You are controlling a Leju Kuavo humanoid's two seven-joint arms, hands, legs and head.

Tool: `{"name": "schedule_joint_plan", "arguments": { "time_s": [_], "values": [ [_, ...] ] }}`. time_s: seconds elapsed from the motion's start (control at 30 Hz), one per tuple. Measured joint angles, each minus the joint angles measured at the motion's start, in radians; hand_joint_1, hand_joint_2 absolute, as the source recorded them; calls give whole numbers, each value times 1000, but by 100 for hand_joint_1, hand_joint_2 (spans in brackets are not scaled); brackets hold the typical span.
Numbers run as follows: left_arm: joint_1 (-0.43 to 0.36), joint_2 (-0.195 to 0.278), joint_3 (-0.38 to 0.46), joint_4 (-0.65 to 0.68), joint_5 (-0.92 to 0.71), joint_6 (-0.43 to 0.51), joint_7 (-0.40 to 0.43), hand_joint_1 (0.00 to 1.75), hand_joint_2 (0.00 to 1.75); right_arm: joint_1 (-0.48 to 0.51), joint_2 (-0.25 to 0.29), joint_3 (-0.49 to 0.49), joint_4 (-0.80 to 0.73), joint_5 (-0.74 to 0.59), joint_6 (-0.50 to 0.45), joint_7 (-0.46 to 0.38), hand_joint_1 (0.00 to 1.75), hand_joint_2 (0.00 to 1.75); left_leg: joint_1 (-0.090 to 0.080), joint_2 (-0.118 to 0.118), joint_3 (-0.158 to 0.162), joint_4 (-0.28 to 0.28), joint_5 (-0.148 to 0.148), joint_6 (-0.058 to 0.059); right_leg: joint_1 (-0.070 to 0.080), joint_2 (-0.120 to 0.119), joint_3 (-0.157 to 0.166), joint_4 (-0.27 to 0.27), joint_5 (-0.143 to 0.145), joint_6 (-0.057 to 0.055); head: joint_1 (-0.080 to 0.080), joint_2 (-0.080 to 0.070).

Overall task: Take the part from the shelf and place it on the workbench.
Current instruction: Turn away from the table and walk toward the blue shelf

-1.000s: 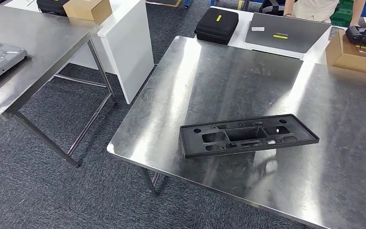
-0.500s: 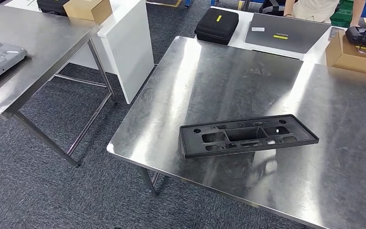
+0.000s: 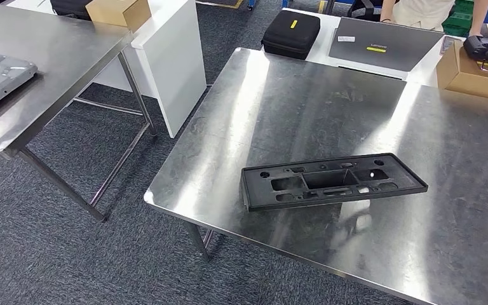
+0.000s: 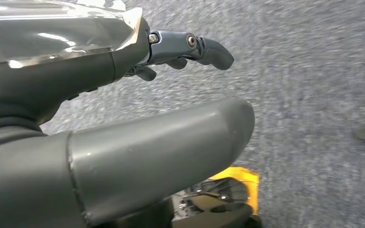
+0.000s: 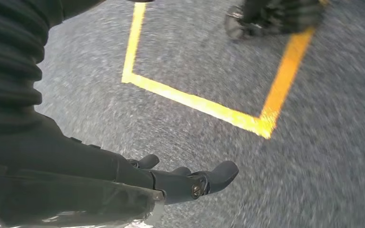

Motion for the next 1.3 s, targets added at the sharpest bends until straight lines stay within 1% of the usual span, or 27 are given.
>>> {"name": "schedule_joint_plan", "arguments": {
  "time_s": [0.17,0.27,0.33,0.37,0.4,0.47,0.5,0.53,0.57,0.6,0.63,0.67,0.7,0.73,0.77,0.8,0.87,0.9,0.93,0.97,1.03,1.13,1.17,1.2,1.27,1.3],
  "values": [
    [2,-3,0,2,-1,3,88,0,0,0,10,47,5,48,18,46,0,175,-1,0,-1,2,-1,1,-2,0,1,-1,1,1,0,0],
    [2,-5,-1,3,-12,-31,106,0,0,1,20,70,7,69,26,56,0,175,-1,0,-3,6,-5,9,-11,0,5,-7,4,6,-2,0],
    [2,-6,-4,4,-24,-58,107,0,0,1,26,84,8,79,24,59,0,175,7,1,6,-10,5,15,-7,-1,5,-3,0,8,-3,0],
    [2,-6,-7,4,-31,-70,105,0,0,1,28,90,8,84,22,62,0,175,11,3,11,-20,11,19,-4,-1,-3,17,-14,6,-2,0],
    [2,-7,-11,4,-36,-79,103,0,0,2,31,95,8,87,21,67,0,175,15,4,15,-30,17,22,-2,-1,-20,56,-38,0,-1,0],
    [2,-7,-18,5,-48,-91,98,0,0,4,37,102,9,88,18,76,0,175,17,6,13,-34,21,25,-4,-1,-76,185,-105,-10,2,0],
    [2,-6,-22,5,-53,-95,96,0,0,6,39,104,9,87,15,80,0,175,17,6,11,-34,22,24,-5,-1,-100,243,-130,-10,2,0],
    [2,-6,-26,5,-58,-99,99,0,0,7,41,104,9,86,9,83,0,175,17,7,9,-33,24,22,-6,-1,-109,274,-141,-5,2,0],
    [0,-6,-30,5,-63,-101,106,0,0,9,43,104,9,85,2,85,0,175,19,7,6,-32,25,19,-9,-1,-98,264,-136,4,3,0],
    [-2,-5,-33,5,-68,-102,117,0,0,10,44,104,9,85,-5,88,0,175,21,7,4,-29,26,14,-11,-2,-66,213,-116,15,3,0],
    [-7,-5,-37,5,-73,-102,129,0,0,10,45,104,9,85,-12,91,0,131,24,6,1,-22,25,9,-15,-5,-21,137,-92,26,3,0],
    [-12,-5,-40,5,-78,-100,139,0,0,9,47,105,9,85,-16,95,0,87,24,7,-2,-14,22,0,-15,-10,16,70,-72,31,5,0],
    [-18,-5,-45,4,-82,-99,145,0,0,7,50,105,9,85,-20,99,0,44,24,7,-5,-6,17,-8,-14,-12,41,23,-58,26,6,0],
    [-24,-4,-49,4,-87,-96,148,0,0,6,53,105,9,85,-24,103,0,0,23,6,-7,1,12,-14,-15,-14,52,1,-52,17,5,0],
    [-28,-4,-53,4,-90,-94,150,0,0,6,57,105,9,85,-28,107,0,0,21,6,-7,5,7,-14,-13,-13,51,0,-50,5,4,0],
    [-31,-3,-56,4,-93,-93,151,0,0,6,59,105,9,85,-31,109,0,44,22,6,-6,5,5,-8,-13,-11,51,-1,-48,-4,2,0],
    [-34,-2,-60,4,-97,-93,150,0,0,7,64,105,9,85,-38,111,0,131,23,6,-6,5,8,16,-11,-11,52,-1,-45,-10,-1,0],
    [-34,-1,-61,4,-100,-93,149,0,0,8,66,105,9,85,-42,112,0,175,24,5,-6,4,12,25,-9,-10,52,-1,-44,-13,-2,0],
    [-34,-1,-64,4,-102,-93,148,0,0,9,68,105,9,85,-46,113,0,175,25,5,-6,4,16,32,-7,-10,52,0,-44,-15,-2,0],
    [-34,0,-67,4,-104,-93,146,0,0,10,70,105,9,85,-50,116,0,175,25,5,-6,4,17,35,-5,-10,52,0,-43,-16,-2,0],
    [-34,0,-74,4,-107,-93,145,0,0,12,72,105,9,83,-57,122,0,175,27,5,-6,3,20,34,-2,-10,52,0,-43,-17,-2,0],
    [-36,0,-80,4,-110,-93,144,0,0,12,73,105,9,82,-64,125,0,175,30,5,-7,3,21,28,3,-9,51,1,-45,-19,-2,0],
    [-37,0,-81,4,-110,-93,143,0,0,12,74,105,9,82,-65,125,0,175,30,5,-7,3,21,22,4,-9,50,1,-46,-21,-2,0],
    [-37,0,-82,4,-110,-93,143,0,0,12,74,105,9,82,-68,126,0,175,31,5,-6,2,20,11,5,-9,49,1,-47,-23,-1,0],
    [-38,0,-84,4,-111,-93,141,0,0,12,74,105,9,81,-72,130,0,175,34,5,-5,0,17,-19,7,-9,48,2,-49,-25,-1,0],
    [-38,0,-84,4,-112,-93,140,0,0,12,74,105,9,81,-74,132,0,175,35,5,-5,-1,16,-31,8,-9,47,2,-49,-25,-1,0]
  ]
}}
